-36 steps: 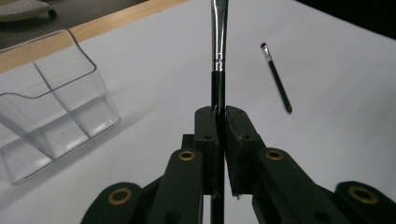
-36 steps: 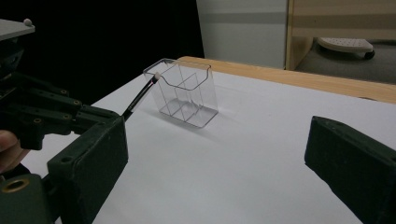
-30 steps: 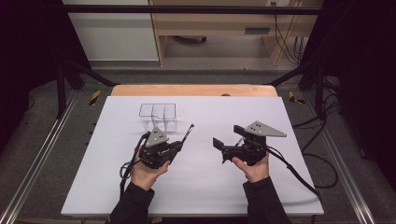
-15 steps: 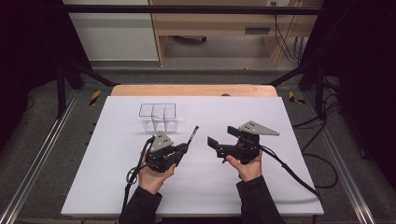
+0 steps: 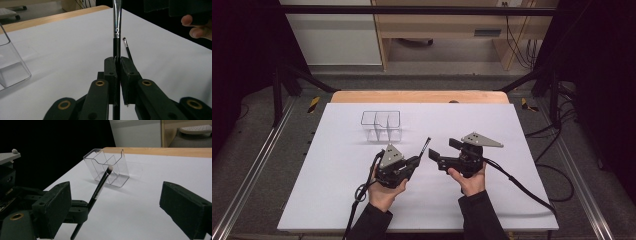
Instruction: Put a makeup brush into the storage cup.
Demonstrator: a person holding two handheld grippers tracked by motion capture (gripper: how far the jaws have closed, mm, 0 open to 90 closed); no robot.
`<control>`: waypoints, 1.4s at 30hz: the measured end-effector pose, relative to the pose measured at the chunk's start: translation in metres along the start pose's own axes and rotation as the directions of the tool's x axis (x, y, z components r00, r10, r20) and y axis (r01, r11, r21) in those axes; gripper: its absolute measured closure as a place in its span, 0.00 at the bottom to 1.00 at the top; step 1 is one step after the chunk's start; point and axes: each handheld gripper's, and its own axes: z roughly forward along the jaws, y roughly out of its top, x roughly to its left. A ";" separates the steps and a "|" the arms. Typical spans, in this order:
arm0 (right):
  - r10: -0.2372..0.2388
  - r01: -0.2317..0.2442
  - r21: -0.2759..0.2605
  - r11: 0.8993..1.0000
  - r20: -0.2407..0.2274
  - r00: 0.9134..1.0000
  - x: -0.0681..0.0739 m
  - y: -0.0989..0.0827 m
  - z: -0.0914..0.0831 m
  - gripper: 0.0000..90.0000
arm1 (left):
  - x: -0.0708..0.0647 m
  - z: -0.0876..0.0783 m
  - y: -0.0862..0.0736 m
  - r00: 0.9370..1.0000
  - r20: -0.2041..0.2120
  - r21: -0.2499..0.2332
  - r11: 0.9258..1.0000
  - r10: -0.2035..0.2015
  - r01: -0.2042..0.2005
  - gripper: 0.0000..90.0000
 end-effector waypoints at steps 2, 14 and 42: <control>0.003 -0.003 0.006 1.000 0.002 1.000 0.000 -0.002 0.002 0.13 | -0.001 0.000 -0.001 1.000 0.001 -0.007 1.000 -0.002 0.002 0.93; 0.051 -0.051 0.012 0.999 -0.011 0.999 0.002 -0.007 0.010 0.19 | -0.005 0.002 -0.003 1.000 -0.009 -0.017 1.000 -0.007 0.007 0.93; 0.130 -0.129 0.026 0.991 -0.023 0.991 0.004 -0.013 0.018 0.42 | -0.015 0.008 -0.004 1.000 -0.009 -0.018 0.999 -0.027 0.027 0.93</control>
